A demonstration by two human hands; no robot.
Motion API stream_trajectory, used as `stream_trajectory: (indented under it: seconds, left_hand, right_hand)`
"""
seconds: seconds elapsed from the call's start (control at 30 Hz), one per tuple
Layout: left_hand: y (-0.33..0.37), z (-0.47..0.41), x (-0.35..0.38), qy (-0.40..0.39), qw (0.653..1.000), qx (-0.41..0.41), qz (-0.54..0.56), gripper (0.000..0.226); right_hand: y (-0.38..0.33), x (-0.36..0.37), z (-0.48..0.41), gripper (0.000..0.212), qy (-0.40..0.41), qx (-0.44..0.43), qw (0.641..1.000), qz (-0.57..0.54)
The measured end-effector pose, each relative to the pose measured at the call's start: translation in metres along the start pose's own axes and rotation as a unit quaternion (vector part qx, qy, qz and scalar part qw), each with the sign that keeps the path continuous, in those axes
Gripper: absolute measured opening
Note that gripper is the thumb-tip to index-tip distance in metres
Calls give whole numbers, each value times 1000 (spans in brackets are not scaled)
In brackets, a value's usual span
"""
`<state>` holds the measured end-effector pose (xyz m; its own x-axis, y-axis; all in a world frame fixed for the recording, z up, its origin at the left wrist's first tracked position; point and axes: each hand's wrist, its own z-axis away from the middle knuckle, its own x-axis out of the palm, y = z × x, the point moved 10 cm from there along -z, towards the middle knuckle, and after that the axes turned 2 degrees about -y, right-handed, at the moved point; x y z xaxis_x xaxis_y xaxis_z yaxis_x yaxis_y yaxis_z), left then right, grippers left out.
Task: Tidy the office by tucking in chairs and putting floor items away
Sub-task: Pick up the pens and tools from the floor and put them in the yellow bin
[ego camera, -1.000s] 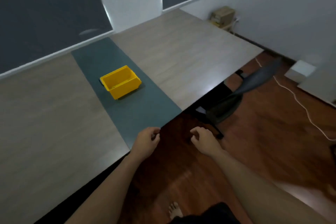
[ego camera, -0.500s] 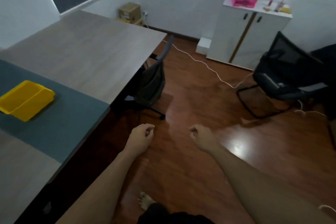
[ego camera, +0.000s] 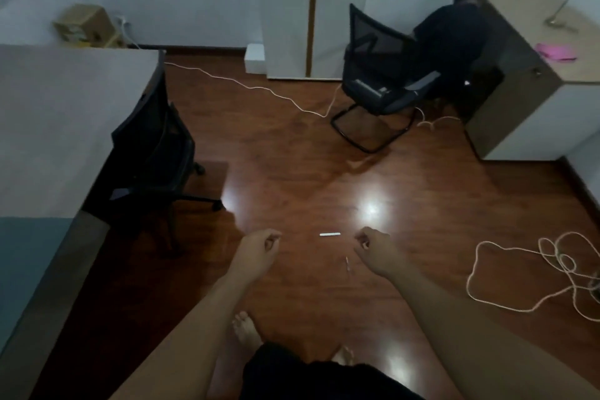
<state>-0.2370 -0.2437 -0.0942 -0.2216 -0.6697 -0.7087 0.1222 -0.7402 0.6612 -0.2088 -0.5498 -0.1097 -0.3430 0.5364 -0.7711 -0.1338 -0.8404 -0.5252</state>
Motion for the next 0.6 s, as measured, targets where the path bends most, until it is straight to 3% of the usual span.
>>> stream_trajectory:
  seconds: [0.17, 0.43, 0.6]
  left_hand:
    - [38, -32, 23, -23, 999, 33, -22, 31]
    - [39, -94, 42, -84, 994, 49, -40, 29]
    - [38, -148, 49, -120, 990, 59, -45, 29]
  right_hand:
    - [39, -22, 6, 16, 24, 39, 999, -20]
    - [67, -24, -13, 8, 39, 98, 992, -65]
    - [75, -34, -44, 26, 36, 153, 986, -54]
